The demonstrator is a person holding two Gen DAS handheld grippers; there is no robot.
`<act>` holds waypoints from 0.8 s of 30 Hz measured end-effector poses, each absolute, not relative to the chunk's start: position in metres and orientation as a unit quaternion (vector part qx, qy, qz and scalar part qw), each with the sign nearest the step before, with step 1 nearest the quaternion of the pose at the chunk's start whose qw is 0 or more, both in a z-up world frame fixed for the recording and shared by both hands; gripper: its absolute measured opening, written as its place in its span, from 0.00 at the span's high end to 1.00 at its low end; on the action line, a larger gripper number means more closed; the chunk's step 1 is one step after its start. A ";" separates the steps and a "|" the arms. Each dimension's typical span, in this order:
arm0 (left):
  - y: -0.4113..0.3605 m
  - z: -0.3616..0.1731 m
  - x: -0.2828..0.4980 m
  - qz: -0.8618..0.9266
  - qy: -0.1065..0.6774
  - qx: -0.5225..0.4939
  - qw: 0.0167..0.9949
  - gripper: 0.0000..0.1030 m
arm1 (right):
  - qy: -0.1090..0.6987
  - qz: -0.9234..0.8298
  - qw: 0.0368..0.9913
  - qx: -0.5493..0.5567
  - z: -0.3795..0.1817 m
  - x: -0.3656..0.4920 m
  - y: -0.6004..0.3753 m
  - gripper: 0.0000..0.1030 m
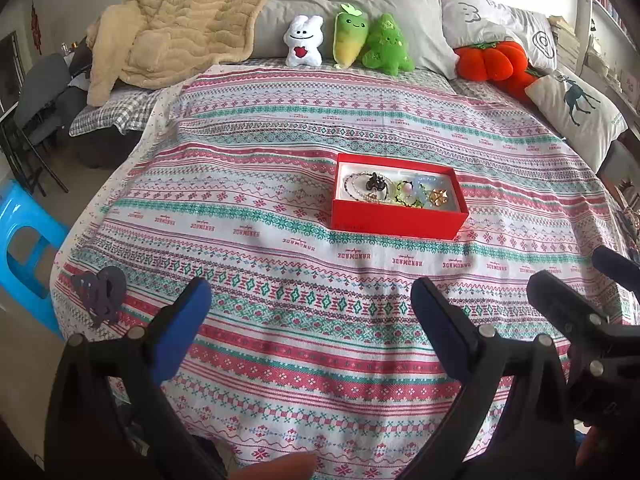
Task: Organize jewelry
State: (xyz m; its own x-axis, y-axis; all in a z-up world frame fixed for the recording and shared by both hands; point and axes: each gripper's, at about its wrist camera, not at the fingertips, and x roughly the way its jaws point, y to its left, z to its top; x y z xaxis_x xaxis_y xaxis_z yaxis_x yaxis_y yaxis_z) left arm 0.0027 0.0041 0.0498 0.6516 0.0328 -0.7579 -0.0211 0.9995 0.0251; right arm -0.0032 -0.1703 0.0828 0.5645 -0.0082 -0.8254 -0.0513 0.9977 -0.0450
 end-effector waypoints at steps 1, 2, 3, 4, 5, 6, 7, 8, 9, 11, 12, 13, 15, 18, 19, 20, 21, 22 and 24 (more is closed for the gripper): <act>0.004 0.050 0.003 0.015 0.417 0.007 0.909 0.03 | 0.467 0.012 0.884 -0.032 0.083 -0.003 -0.170 0.00; 0.004 0.050 0.003 0.015 0.418 0.007 0.908 0.03 | 0.466 0.012 0.884 -0.033 0.083 -0.003 -0.170 0.00; 0.004 0.049 0.002 0.015 0.418 0.007 0.908 0.03 | 0.467 0.012 0.884 -0.033 0.083 -0.003 -0.170 0.00; 0.004 0.049 0.002 0.015 0.418 0.007 0.908 0.03 | 0.467 0.012 0.884 -0.033 0.083 -0.003 -0.171 0.00; 0.004 0.050 0.002 0.016 0.418 0.007 0.908 0.03 | 0.467 0.012 0.884 -0.032 0.083 -0.003 -0.170 0.00; 0.004 0.050 0.002 0.016 0.418 0.008 0.908 0.03 | 0.467 0.013 0.884 -0.032 0.083 -0.003 -0.170 0.00; 0.004 0.050 0.002 0.016 0.418 0.008 0.908 0.03 | 0.467 0.013 0.884 -0.032 0.083 -0.003 -0.170 0.00; 0.004 0.050 0.002 0.017 0.417 0.009 0.909 0.03 | 0.467 0.014 0.884 -0.032 0.082 -0.003 -0.170 0.00; 0.004 0.050 0.002 0.017 0.417 0.009 0.909 0.03 | 0.467 0.014 0.883 -0.032 0.082 -0.003 -0.170 0.00; 0.004 0.050 0.001 0.017 0.417 0.009 0.909 0.03 | 0.468 0.014 0.883 -0.032 0.082 -0.003 -0.170 0.00; 0.004 0.050 0.001 0.019 0.416 0.010 0.909 0.03 | 0.468 0.014 0.883 -0.032 0.082 -0.003 -0.170 0.00; 0.004 0.050 0.001 0.020 0.417 0.011 0.909 0.03 | 0.467 0.014 0.883 -0.033 0.082 -0.003 -0.170 0.00; 0.004 0.051 0.000 0.020 0.415 0.011 0.909 0.03 | 0.467 0.015 0.884 -0.032 0.082 -0.003 -0.170 0.00; 0.006 0.051 0.000 0.019 0.415 0.013 0.910 0.03 | 0.467 0.016 0.883 -0.031 0.081 -0.003 -0.170 0.00; 0.006 0.051 0.000 0.019 0.415 0.012 0.910 0.03 | 0.467 0.016 0.883 -0.031 0.081 -0.003 -0.170 0.00; 0.006 0.051 0.000 0.019 0.415 0.011 0.909 0.03 | 0.467 0.015 0.884 -0.031 0.081 -0.003 -0.170 0.00; 0.006 0.051 0.000 0.019 0.416 0.011 0.909 0.03 | 0.467 0.015 0.883 -0.031 0.081 -0.003 -0.170 0.00; 0.006 0.051 0.000 0.019 0.416 0.011 0.909 0.03 | 0.467 0.015 0.883 -0.031 0.081 -0.003 -0.170 0.00; 0.006 0.051 0.000 0.019 0.416 0.012 0.909 0.03 | 0.468 0.015 0.883 -0.031 0.081 -0.003 -0.170 0.00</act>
